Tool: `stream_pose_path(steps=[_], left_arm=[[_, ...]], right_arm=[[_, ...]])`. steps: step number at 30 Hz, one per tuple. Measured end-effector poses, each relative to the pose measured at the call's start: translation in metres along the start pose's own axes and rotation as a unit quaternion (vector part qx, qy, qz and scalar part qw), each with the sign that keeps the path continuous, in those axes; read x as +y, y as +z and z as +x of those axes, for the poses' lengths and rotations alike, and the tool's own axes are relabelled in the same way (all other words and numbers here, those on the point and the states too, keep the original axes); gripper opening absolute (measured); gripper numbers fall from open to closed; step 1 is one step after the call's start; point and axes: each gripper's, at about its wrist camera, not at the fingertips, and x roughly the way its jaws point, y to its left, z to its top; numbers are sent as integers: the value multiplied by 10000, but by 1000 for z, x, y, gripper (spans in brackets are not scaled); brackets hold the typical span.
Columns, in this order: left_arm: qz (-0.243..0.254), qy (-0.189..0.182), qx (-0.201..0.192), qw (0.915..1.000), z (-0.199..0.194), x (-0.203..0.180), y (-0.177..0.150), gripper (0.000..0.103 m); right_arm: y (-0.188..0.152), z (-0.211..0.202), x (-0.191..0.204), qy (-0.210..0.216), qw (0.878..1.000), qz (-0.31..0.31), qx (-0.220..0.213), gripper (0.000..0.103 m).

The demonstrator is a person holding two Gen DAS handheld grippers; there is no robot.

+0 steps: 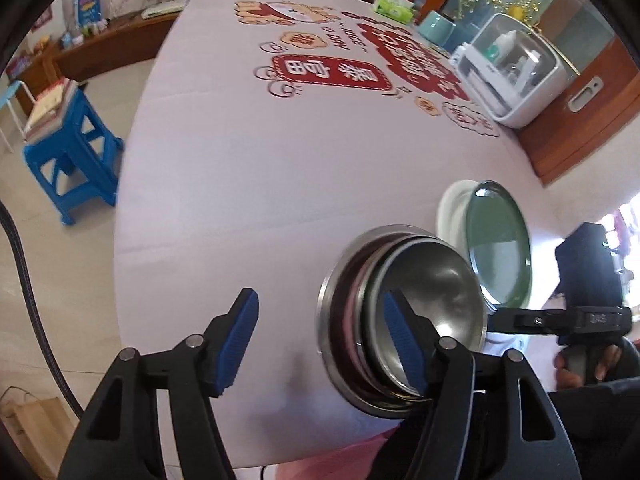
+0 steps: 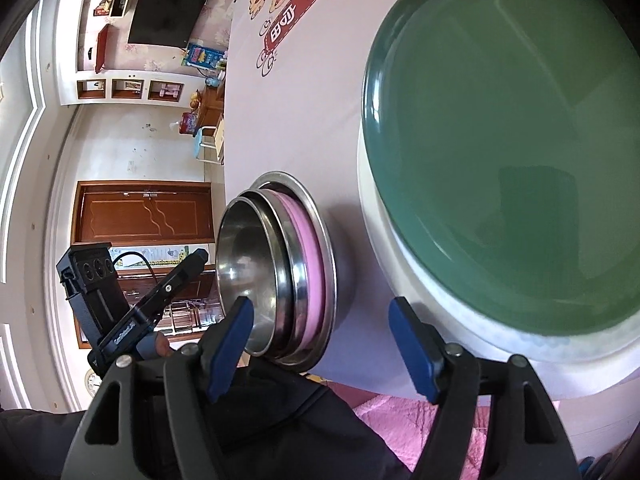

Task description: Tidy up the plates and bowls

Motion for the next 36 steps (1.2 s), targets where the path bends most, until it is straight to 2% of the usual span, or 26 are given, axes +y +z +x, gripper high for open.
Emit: stream_pose_path(steps=[11, 24, 26, 31, 34, 36], left_arm=[[299, -113, 492, 9983, 23, -7, 6, 64], [430, -207, 845, 9953, 43, -9, 10, 64], [429, -246, 893, 9948, 46, -8, 10, 64], [451, -355, 1002, 9933, 50, -9, 7, 64], [510, -352, 1027, 9928, 51, -12, 6, 57], [556, -370, 1045, 9923, 52, -15, 4, 53]], right_arm=[[3, 1, 2, -55, 10000, -26, 23, 70], [3, 3, 9, -124, 9998, -111, 62, 70], [4, 4, 10, -139, 9997, -135, 115, 67], [4, 7, 15, -182, 9995, -190, 181, 46], [4, 6, 16, -206, 9994, -191, 182, 34], [4, 6, 17, -223, 9994, -185, 182, 33]])
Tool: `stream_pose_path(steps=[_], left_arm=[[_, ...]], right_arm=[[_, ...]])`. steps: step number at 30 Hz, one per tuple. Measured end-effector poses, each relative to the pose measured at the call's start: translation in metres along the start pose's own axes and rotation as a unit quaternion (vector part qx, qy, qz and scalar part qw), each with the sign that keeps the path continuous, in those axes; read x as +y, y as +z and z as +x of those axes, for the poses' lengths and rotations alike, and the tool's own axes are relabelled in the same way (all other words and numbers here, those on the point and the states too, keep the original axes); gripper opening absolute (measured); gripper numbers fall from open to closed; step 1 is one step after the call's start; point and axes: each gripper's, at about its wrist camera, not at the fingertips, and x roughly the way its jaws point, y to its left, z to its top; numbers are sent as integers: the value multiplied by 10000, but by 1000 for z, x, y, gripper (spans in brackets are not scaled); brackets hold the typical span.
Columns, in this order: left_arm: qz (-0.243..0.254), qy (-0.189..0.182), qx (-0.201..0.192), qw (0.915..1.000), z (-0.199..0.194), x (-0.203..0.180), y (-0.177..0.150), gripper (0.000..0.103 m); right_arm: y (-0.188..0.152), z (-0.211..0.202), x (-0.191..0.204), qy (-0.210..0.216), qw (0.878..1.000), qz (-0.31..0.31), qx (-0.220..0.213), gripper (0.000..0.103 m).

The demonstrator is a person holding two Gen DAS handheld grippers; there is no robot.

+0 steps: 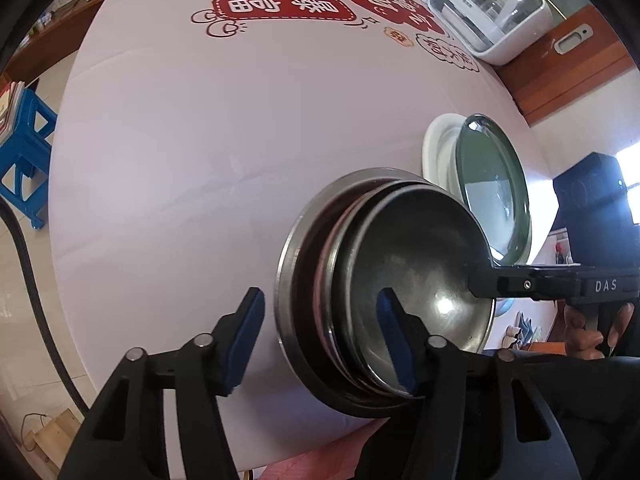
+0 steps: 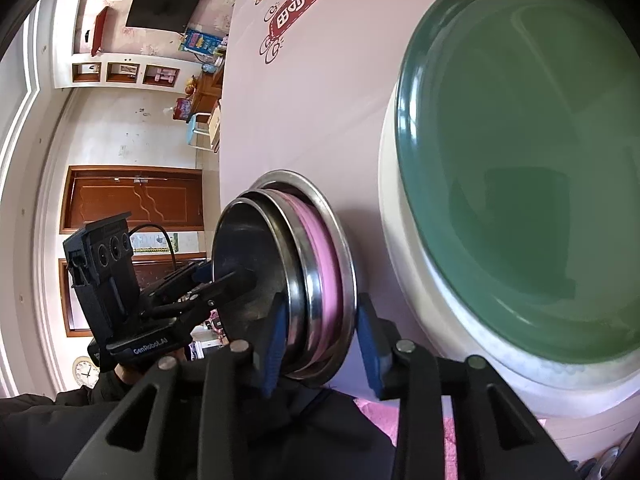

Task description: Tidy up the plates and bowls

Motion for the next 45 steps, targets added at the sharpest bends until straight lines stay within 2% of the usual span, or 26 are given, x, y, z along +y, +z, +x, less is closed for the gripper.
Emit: stream_pose_path(steps=[2, 4, 6, 12, 22, 31, 40, 45], left_arm=[[58, 12, 22, 10000, 1, -3, -1, 49], [94, 102, 34, 9999, 2, -6, -1, 48], [88, 168, 37, 9998, 3, -8, 0, 47], [-23, 316, -8, 9995, 2, -6, -1, 44], [-114, 333, -509, 9981, -26, -15, 2, 44], [-42, 183, -923, 9956, -39, -38, 10, 45], [70, 60, -1088, 9940, -34, -75, 25, 45], [36, -38, -1030, 9947, -21, -94, 37, 45]], right_arm=[[1, 0, 1, -28, 10000, -20, 5, 33], [1, 1, 2, -104, 9999, -59, 13, 28], [1, 1, 2, -160, 9998, -96, 13, 27], [2, -4, 6, -18, 9994, -293, -161, 26], [-1, -24, 24, -60, 9940, -918, -599, 26], [-4, -56, 28, -102, 9858, -1253, -1111, 26], [-7, -93, 16, -293, 9793, -1344, -1488, 26], [-5, -111, 2, -424, 9780, -1293, -1578, 26]])
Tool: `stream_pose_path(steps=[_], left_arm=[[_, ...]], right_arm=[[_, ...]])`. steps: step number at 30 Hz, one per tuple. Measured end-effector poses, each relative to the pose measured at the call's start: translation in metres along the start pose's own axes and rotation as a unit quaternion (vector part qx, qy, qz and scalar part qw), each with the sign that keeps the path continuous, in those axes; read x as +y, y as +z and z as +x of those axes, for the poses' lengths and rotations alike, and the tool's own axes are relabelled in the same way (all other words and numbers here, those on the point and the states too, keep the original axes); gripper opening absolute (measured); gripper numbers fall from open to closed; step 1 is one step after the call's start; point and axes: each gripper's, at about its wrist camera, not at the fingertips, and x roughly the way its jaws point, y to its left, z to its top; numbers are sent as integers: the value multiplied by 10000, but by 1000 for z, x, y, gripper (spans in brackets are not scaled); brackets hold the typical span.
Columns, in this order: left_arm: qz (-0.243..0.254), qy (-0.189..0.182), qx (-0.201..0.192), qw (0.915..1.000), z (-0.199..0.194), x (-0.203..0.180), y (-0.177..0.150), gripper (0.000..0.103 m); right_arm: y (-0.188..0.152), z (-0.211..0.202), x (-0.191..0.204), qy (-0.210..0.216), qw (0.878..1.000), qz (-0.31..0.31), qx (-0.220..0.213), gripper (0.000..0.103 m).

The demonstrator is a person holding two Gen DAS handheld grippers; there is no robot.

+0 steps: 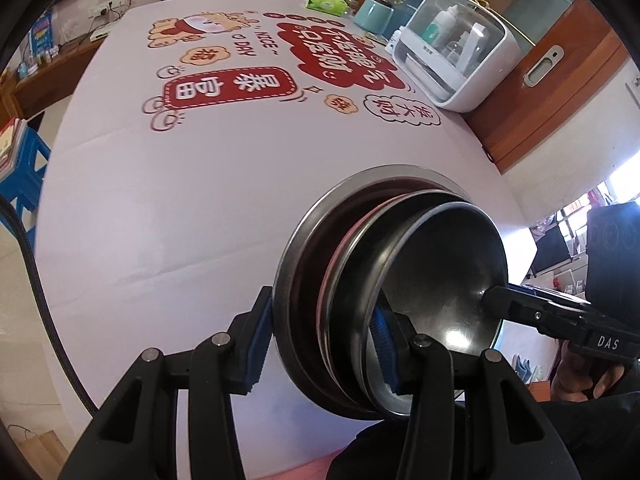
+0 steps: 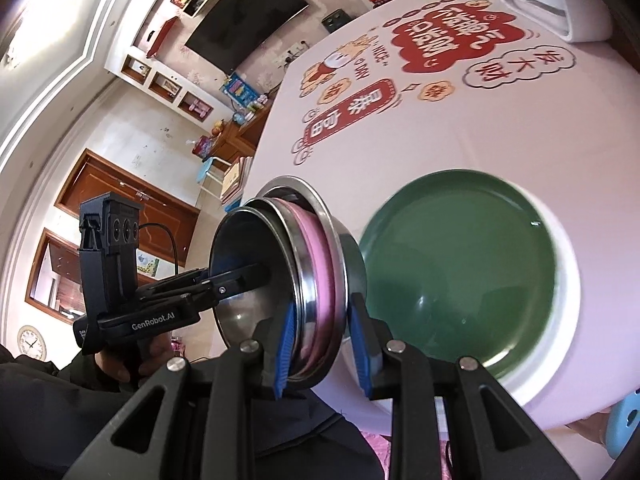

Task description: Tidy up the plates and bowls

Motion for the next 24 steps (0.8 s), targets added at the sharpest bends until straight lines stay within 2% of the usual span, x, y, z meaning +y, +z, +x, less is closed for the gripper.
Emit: stream_pose_path(steps=[12, 18, 24], left_arm=[[184, 66, 235, 9995, 35, -50, 17, 45], [29, 150, 414, 9990, 55, -68, 23, 45], [-337, 250, 568, 9975, 72, -74, 25, 45]], right_arm=[[11, -23, -50, -161, 9996, 230, 85, 26], [21, -25, -72, -202, 9992, 186, 288, 26], [29, -20, -93, -78, 9981, 122, 604, 26]])
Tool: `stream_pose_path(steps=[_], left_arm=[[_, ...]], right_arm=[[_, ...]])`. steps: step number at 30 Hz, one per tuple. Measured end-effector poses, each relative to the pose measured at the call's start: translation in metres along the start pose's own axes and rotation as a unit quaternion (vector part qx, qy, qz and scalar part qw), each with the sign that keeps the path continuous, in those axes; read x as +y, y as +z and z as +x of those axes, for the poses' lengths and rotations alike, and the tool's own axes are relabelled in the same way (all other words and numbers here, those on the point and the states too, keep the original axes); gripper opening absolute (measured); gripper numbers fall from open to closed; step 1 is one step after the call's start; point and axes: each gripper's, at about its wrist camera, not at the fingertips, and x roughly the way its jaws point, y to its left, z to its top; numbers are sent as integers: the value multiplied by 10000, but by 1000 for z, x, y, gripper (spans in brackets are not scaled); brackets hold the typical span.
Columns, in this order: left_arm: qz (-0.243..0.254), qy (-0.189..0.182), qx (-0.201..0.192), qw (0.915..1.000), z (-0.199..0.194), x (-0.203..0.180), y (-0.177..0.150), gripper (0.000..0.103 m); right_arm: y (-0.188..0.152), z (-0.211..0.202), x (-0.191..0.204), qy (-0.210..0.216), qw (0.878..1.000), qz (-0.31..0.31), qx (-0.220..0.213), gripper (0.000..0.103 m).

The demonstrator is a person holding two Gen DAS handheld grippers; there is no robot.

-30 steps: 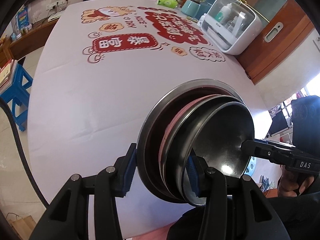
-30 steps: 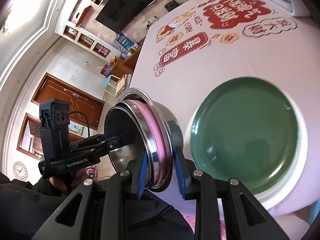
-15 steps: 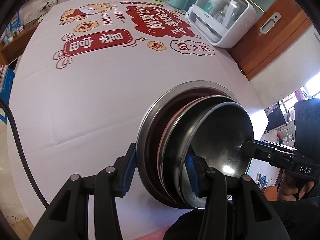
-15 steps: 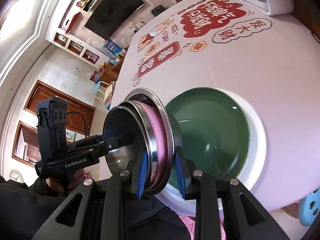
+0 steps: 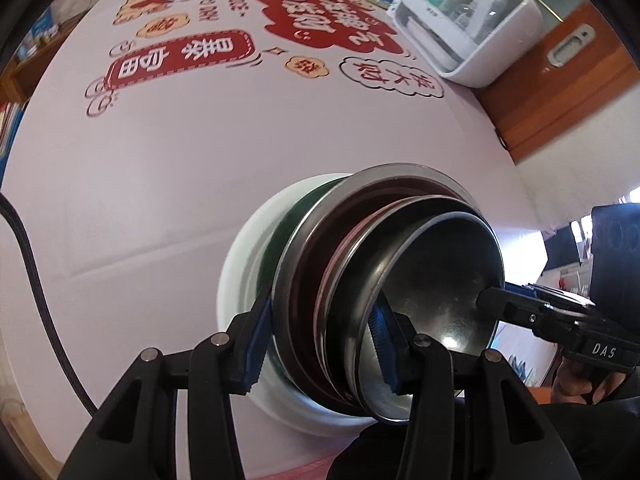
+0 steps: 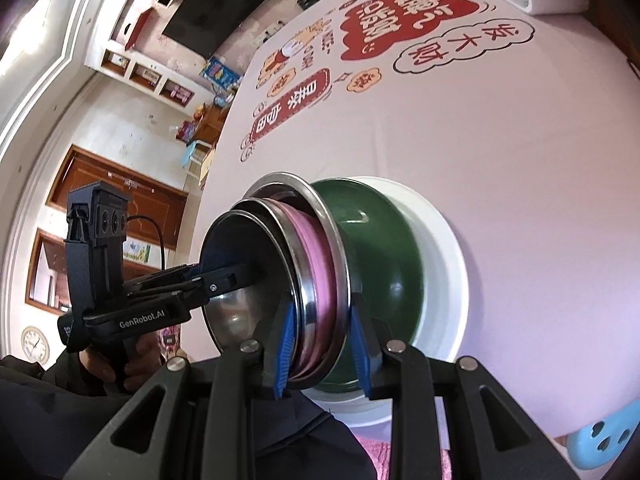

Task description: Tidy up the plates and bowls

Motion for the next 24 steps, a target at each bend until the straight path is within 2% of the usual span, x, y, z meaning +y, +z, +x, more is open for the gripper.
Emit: stream_pose_path(steps=[3, 6, 9, 15, 18, 20, 22, 24], left_arm=[[-213, 155, -12, 9997, 5, -5, 0, 45], [-579, 230, -197, 9979, 4, -6, 0, 45], [-1087, 314, -276, 9932, 4, -4, -2, 47], [-1732, 481, -412, 9829, 3, -3, -8, 49], [-1996, 615, -621, 9760, -4, -3, -12, 64], [-2008, 599, -726, 9751, -9, -3, -14, 65], [-1959, 605, -780, 9756, -14, -3, -15, 66], [-1891, 613, -889, 9760, -19, -3, -15, 66]], right_arm=[[8, 4, -9, 153, 9996, -133, 188, 26], [15, 9, -19, 331, 9981, -332, 405, 27], [23, 13, -26, 656, 9946, -521, 607, 28], [38, 15, -24, 817, 9895, -858, 833, 29], [39, 12, -23, 757, 9909, -830, 740, 30], [36, 6, -22, 658, 9937, -729, 541, 32], [33, -1, -21, 604, 9959, -597, 313, 44], [27, -8, -20, 568, 9972, -470, 80, 48]])
